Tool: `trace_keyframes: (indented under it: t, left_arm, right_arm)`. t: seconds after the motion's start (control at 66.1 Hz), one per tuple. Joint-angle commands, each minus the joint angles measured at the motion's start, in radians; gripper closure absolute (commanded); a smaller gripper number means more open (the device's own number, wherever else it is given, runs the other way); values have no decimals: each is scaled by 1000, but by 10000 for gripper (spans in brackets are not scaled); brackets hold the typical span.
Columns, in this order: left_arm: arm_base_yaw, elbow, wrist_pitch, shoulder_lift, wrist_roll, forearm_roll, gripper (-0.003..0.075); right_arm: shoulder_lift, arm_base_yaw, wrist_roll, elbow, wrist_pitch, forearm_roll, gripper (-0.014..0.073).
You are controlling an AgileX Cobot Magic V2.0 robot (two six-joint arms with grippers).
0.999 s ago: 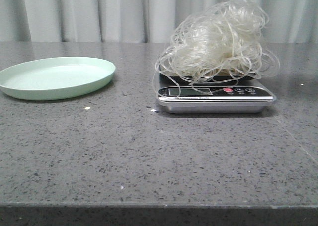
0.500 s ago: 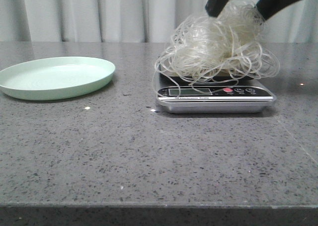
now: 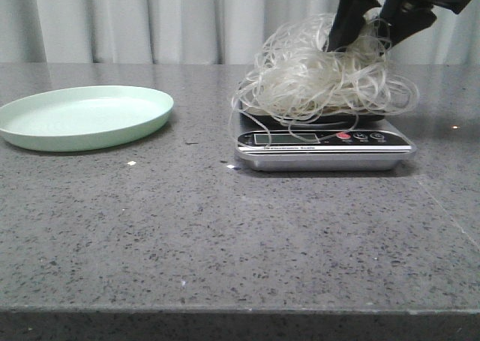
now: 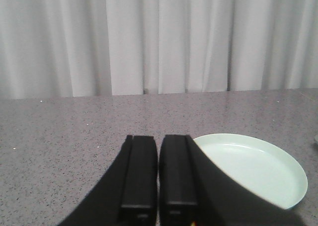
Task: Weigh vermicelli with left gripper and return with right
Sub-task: 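Lower the right gripper onto the vermicelli on the scale and grasp, then lift the vermicelli with the right gripper and carry it to the green plate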
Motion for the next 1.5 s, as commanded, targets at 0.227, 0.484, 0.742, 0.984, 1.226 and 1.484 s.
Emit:
trace_keyframes:
  t: [0.227, 0.484, 0.742, 0.984, 1.226, 1.484]
  left_arm:
    - [3, -25, -85, 10, -6, -4, 584]
    - [3, -25, -93, 10, -6, -4, 584]
    - [3, -25, -118, 10, -6, -4, 584]
    - [3, -25, -154, 10, -6, -4, 584]
    - [3, -25, -154, 10, -6, -4, 584]
    - [3, -25, -154, 10, -6, -4, 584]
  right_arm:
    - [-73, 0, -12, -55, -19, 22, 442]
    - [-120, 2, -12, -280, 26, 74, 442]
    - [-51, 162, -12, -535, -37, 132, 442]
    - [182, 311, -12, -736, -38, 132, 442]
    - [340, 349, -12, -768, -41, 132, 442]
    - [411, 365, -12, -768, -84, 158, 442]
